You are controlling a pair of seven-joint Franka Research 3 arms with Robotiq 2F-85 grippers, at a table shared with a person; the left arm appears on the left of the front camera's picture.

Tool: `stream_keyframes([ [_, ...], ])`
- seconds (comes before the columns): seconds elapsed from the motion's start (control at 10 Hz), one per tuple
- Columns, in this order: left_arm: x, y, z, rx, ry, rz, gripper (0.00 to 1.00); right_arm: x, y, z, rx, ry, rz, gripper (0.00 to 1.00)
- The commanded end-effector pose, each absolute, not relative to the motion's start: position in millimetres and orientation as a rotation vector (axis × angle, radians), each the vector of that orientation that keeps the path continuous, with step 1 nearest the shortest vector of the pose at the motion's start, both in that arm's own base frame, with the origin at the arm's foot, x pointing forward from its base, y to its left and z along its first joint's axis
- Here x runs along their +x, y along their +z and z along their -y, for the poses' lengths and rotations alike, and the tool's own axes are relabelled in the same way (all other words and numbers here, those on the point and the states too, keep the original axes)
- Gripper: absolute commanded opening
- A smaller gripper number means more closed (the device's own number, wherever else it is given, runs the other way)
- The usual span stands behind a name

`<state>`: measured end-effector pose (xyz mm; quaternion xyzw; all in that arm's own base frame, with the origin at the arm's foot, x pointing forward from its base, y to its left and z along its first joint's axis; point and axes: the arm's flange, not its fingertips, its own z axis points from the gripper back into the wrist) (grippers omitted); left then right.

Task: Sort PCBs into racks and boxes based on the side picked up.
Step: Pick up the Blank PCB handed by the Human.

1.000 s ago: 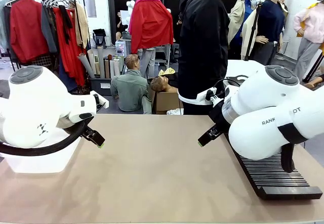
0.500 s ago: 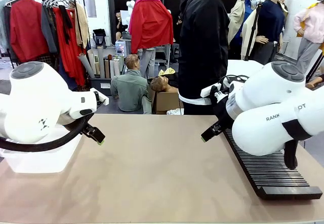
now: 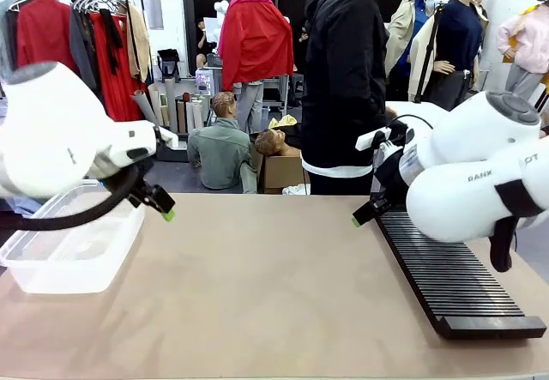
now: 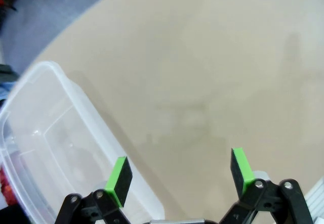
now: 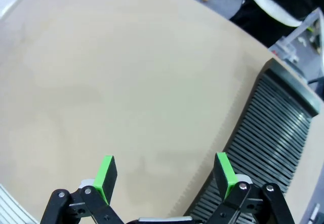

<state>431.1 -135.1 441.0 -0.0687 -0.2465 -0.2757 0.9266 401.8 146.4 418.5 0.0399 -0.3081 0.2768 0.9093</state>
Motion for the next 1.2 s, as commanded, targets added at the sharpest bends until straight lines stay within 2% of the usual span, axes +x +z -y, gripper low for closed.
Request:
stream_keyframes([
  [0.0,439.2,473.6,99.7,-0.261,-0.535,0.463,1.00,414.4,444.4,-122.8,0.204,0.595,0.614,1.00],
  [0.4,445.3,512.1,40.3,-0.477,-0.503,0.424,1.00,414.0,487.7,-88.3,0.379,0.551,0.564,1.00],
  [0.7,448.9,512.6,2.9,-0.594,-0.486,0.454,1.00,399.1,526.4,-49.8,0.464,0.495,0.540,1.00],
  [0.9,444.5,513.9,-23.5,-0.740,-0.526,0.449,1.00,385.6,537.0,-20.5,0.513,0.476,0.571,1.00],
  [1.1,433.3,515.5,-52.5,-0.776,-0.500,0.503,1.00,371.8,537.1,9.5,0.566,0.462,0.607,1.00],
])
